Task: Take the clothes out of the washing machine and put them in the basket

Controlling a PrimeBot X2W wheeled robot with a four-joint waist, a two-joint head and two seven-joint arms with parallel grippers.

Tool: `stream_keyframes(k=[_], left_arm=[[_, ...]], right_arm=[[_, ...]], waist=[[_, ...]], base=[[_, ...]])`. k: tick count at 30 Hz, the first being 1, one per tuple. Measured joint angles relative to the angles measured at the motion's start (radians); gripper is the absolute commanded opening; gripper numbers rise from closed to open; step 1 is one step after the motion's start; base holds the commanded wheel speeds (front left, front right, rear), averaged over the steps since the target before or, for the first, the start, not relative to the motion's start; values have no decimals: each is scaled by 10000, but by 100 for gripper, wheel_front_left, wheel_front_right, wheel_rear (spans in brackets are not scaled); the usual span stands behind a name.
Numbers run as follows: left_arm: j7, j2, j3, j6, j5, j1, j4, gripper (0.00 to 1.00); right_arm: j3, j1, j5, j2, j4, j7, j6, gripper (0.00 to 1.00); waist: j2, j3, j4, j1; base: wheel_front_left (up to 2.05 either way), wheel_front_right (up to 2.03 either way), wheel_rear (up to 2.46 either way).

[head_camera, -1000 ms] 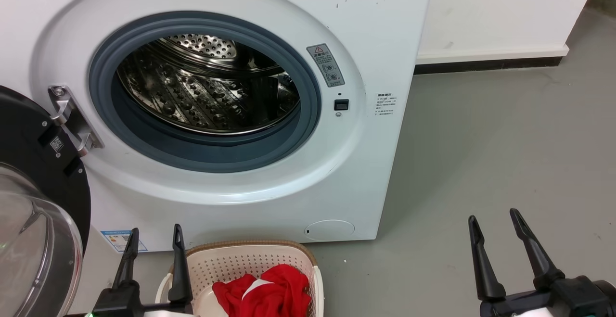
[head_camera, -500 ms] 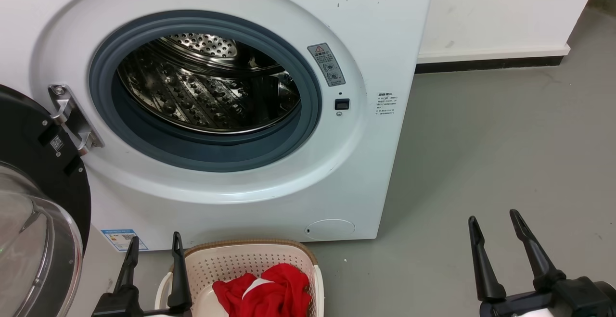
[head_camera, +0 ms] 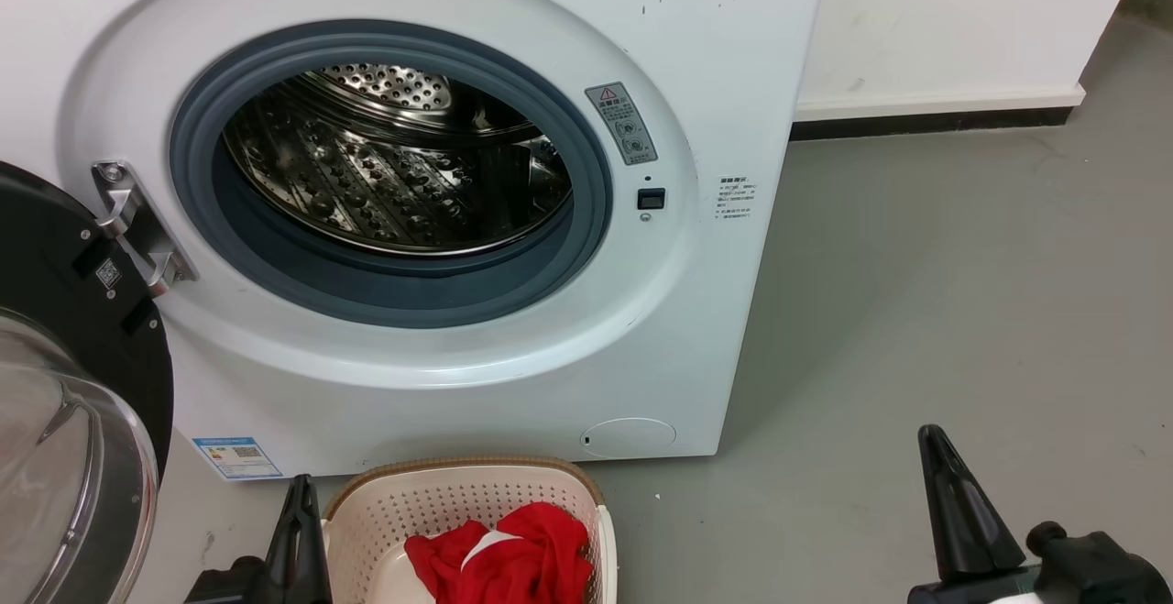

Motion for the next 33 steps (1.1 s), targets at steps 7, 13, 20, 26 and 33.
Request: stream_keyframes(k=[7, 13, 20, 26, 33], left_arm=[[351, -4, 54, -132, -1392, -79, 238, 0], [637, -2, 115, -295, -2556, -286, 380, 0], [949, -2, 182, -433, -3820, -519, 537, 0], [1179, -2, 230, -554, -4813, -709, 660, 0], [1440, -2, 305, -656, -5898, -911, 800, 0]], right_arm=[[0, -43, 1540, -48, 272, 213, 0, 0], [-13, -235, 2823, -125, 520, 430, 0, 0], [-42, -492, 4182, -190, 769, 660, 0, 0], [-88, -681, 5265, -238, 959, 834, 0, 0], [-151, -886, 6426, -276, 1172, 1087, 0, 0]], waist=[[0, 7, 26, 0], [0, 12, 47, 0], [0, 18, 72, 0], [0, 24, 93, 0], [0, 30, 119, 0]], base=[[0, 0, 0], [0, 0, 0], [0, 0, 0], [0, 0, 0], [0, 0, 0]])
